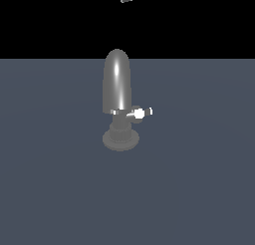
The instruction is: Turn on the faucet by rotating a designated handle.
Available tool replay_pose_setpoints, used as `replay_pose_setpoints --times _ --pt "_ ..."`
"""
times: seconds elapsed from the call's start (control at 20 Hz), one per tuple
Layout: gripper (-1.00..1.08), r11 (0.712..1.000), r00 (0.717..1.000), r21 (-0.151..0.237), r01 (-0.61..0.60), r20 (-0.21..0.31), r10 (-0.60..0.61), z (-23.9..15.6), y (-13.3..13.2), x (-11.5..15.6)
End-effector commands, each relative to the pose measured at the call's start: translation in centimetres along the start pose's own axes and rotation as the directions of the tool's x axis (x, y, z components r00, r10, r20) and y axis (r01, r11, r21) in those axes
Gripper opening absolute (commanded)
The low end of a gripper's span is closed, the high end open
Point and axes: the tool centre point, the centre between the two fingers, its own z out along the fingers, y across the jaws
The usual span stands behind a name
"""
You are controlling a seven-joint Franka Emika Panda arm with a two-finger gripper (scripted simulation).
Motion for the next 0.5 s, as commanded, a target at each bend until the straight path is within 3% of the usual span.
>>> replay_pose_setpoints --times 0.0,0.25,0.45 --pt "-1.00 0.999 0.998 0.019 -0.046 0.054 0.045 0.0 -0.4 1.5" --pt "-1.00 0.988 0.976 0.051 -0.146 0.168 0.136 0.2 -0.9 4.7" --pt "-1.00 0.970 0.941 0.070 -0.234 0.266 0.208 0.6 -1.2 7.4"
